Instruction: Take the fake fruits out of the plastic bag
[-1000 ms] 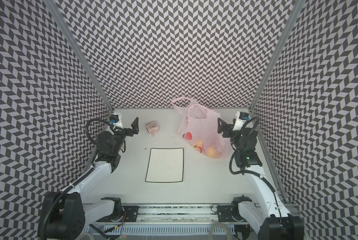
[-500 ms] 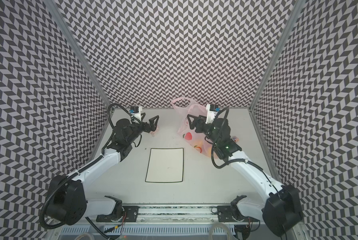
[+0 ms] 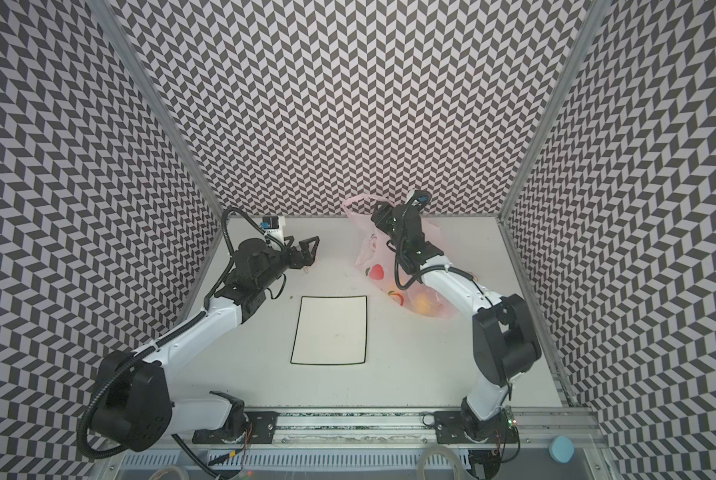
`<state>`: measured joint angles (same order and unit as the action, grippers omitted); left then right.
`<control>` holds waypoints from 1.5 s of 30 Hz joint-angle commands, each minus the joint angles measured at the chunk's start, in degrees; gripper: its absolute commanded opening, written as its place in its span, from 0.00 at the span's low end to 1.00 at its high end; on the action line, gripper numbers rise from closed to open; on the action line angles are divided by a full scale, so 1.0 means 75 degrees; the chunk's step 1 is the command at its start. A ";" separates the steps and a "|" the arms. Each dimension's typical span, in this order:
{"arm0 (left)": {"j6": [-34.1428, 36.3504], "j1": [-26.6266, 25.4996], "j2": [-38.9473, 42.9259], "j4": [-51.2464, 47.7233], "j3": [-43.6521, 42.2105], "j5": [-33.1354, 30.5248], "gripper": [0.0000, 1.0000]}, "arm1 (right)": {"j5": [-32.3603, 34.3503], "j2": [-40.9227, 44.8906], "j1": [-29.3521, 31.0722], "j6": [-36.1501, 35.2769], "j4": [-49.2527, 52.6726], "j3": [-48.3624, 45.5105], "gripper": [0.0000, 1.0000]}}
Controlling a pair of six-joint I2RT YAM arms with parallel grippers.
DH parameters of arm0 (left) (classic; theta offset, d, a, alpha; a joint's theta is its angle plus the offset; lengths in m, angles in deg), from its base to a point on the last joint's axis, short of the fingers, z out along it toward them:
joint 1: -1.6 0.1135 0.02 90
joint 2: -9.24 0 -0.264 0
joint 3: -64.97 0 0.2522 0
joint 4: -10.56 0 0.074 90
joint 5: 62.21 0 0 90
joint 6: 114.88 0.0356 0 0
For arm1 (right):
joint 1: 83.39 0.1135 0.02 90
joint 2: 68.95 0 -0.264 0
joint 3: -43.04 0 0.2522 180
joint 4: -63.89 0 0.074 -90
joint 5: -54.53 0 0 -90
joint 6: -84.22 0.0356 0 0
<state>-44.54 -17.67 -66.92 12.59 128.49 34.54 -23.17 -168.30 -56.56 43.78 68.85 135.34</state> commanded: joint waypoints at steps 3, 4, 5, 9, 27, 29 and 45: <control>-0.0264 -0.0038 -0.0085 -0.0008 0.0392 0.0050 0.95 | 0.0411 -0.0415 0.0043 0.0482 -0.0118 0.0472 0.50; -0.0219 -0.0037 -0.0147 -0.0028 0.0473 0.0062 0.95 | 0.0332 -0.0398 0.0039 0.0470 -0.0189 0.0457 0.42; -0.0134 -0.0034 -0.0229 -0.0065 0.0560 0.0062 0.96 | 0.0232 -0.0351 0.0043 0.0471 -0.0267 0.0428 0.35; 0.0258 -0.0009 -0.0603 -0.0125 0.0965 0.0166 0.96 | -0.0216 0.0061 0.0041 0.0517 -0.0376 0.0135 0.17; 0.3894 0.0391 -0.3305 -0.0429 0.3868 0.3283 1.00 | -0.2254 0.2673 0.0034 -0.1252 0.1199 -0.1652 0.01; 0.3904 0.0379 -0.3683 -0.0343 0.4212 0.3410 1.00 | -0.2360 0.2853 0.0043 -0.1378 0.1373 -0.1774 0.01; 0.3058 0.0052 -0.5939 0.1159 0.6071 0.4774 0.69 | -0.2621 0.3773 0.0038 -0.1579 0.1750 -0.2462 0.01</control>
<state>-19.16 -15.96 -111.18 15.62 172.49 67.28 -42.78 -141.98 -56.52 32.72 82.79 117.53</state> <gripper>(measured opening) 0.726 0.048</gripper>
